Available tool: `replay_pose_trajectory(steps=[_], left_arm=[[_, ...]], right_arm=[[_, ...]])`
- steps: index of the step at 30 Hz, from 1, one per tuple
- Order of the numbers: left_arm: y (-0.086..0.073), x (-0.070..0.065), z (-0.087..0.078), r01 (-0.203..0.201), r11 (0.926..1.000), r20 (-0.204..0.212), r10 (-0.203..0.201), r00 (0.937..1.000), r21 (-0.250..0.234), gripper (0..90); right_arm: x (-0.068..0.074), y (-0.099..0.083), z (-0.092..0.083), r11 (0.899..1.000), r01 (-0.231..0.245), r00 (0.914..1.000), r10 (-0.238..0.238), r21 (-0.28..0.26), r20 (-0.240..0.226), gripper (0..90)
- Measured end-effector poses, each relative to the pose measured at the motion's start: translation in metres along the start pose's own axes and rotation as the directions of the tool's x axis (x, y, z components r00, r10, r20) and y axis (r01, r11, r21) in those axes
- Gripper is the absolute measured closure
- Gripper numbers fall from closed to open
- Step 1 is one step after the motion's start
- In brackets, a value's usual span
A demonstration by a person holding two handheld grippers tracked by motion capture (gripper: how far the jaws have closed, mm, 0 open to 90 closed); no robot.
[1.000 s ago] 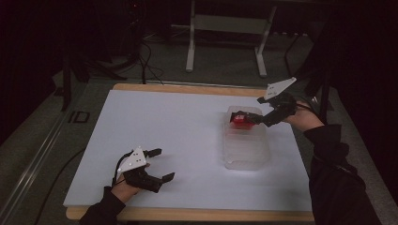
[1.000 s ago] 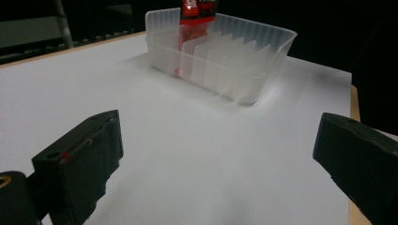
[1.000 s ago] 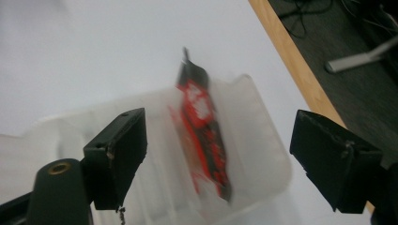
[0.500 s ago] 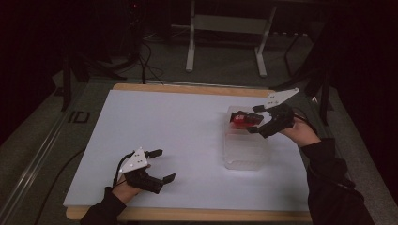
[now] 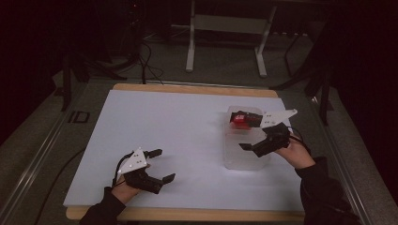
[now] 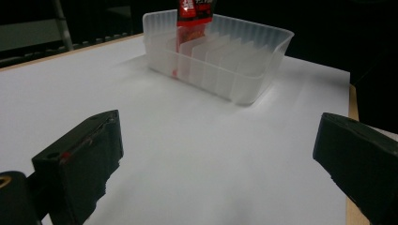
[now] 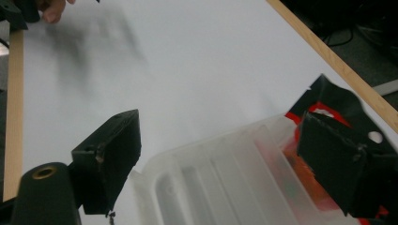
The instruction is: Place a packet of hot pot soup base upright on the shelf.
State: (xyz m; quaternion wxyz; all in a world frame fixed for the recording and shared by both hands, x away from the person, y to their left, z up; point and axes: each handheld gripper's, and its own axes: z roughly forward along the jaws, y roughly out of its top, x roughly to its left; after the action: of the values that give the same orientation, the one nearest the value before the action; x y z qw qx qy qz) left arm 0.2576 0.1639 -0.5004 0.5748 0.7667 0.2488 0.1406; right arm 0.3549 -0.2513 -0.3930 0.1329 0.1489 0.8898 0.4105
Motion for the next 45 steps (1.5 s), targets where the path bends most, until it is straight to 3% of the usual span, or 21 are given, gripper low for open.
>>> replay_pose_trajectory(steps=[6,10,18,23,25,30,35,40,45], left_arm=[[0.001,0.0,-0.001,-0.001,1.0,-0.005,0.001,1.0,-0.005,2.4],[0.0,0.0,-0.001,-0.002,1.0,-0.002,0.002,1.0,-0.003,2.4],[0.001,-0.001,-0.001,-0.004,1.0,-0.003,0.004,1.0,-0.002,2.4],[0.001,-0.001,-0.001,-0.008,1.0,-0.004,0.008,1.0,-0.001,2.4],[0.001,-0.001,-0.001,-0.007,1.0,-0.003,0.007,1.0,-0.001,2.4],[0.001,-0.001,-0.002,-0.006,1.0,-0.004,0.006,1.0,-0.002,2.4],[0.0,-0.002,-0.001,-0.01,0.9999,-0.003,0.01,0.9999,0.003,2.4],[-0.001,-0.003,0.0,-0.007,1.0,0.003,0.007,1.0,0.005,2.4],[-0.002,-0.005,0.003,-0.023,0.9995,0.006,0.023,0.9997,0.023,2.4]], right_arm=[[0.017,-0.008,-0.001,0.998,-0.049,0.9986,0.05,-0.042,0.016,14.1],[0.029,-0.013,0.001,0.998,-0.063,0.9974,0.064,-0.031,0.032,14.4],[0.05,-0.029,0.007,0.993,-0.107,0.9937,0.109,-0.058,0.027,14.6],[0.063,-0.037,0.013,0.994,-0.094,0.9928,0.098,-0.061,0.069,14.6],[0.067,-0.041,0.014,0.991,-0.11,0.9922,0.114,-0.077,0.051,14.5],[0.078,-0.051,0.015,0.982,-0.134,0.9875,0.144,-0.13,0.065,14.6],[0.086,-0.059,0.014,0.981,-0.126,0.9861,0.14,-0.146,0.09,14.7],[0.092,-0.071,0.012,0.966,-0.166,0.9813,0.182,-0.198,0.063,14.6],[0.098,-0.076,0.014,0.969,-0.136,0.984,0.157,-0.207,0.085,14.7]])
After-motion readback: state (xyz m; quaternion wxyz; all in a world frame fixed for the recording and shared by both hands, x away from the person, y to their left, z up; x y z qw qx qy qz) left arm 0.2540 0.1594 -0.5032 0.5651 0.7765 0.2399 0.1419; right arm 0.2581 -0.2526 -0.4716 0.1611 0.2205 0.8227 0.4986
